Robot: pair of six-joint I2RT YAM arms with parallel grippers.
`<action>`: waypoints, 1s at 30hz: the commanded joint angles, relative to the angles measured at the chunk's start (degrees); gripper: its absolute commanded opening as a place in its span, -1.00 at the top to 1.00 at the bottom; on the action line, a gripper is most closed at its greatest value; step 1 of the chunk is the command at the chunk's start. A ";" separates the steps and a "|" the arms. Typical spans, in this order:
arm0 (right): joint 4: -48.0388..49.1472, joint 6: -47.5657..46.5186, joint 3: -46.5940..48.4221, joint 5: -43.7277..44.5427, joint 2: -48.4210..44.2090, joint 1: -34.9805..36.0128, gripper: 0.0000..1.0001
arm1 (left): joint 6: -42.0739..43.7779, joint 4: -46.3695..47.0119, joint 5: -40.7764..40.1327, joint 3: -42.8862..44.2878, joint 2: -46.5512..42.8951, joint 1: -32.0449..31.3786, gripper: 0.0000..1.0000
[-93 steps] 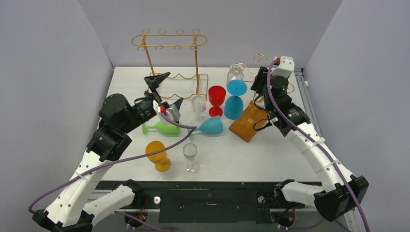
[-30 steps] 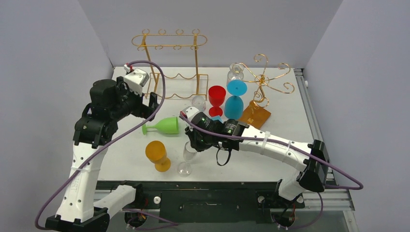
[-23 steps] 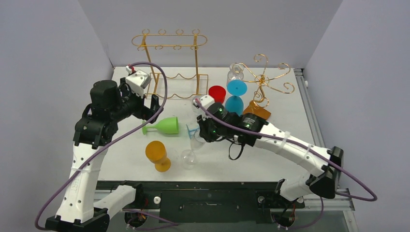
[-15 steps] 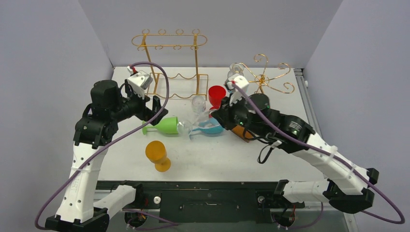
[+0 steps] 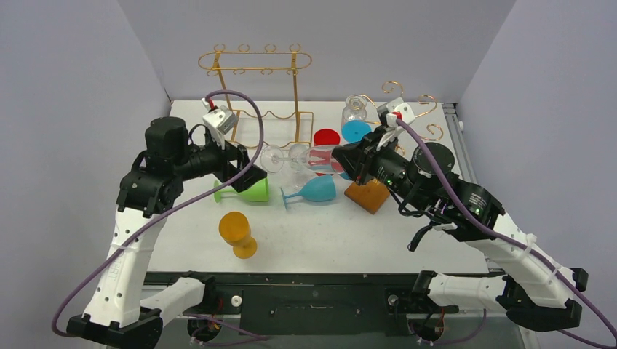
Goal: Place the wine glass upside down on the wine glass rack
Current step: Turn the wine glass upside down at the wine rack.
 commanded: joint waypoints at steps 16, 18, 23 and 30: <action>16.80 3.40 -7.72 -1.70 -3.71 0.26 1.00 | -7.03 8.84 8.50 5.61 6.00 -2.55 0.92; 17.39 3.36 -8.48 -2.01 -3.64 0.83 1.00 | -6.61 9.05 8.21 6.45 6.34 -2.49 1.00; 16.99 3.84 -10.46 -2.59 -3.83 2.16 0.66 | -3.60 10.38 5.00 8.12 5.99 -2.41 1.00; 11.09 4.00 -13.92 -3.28 -7.06 2.56 -0.46 | 10.82 8.05 -1.52 15.00 7.70 -2.26 1.00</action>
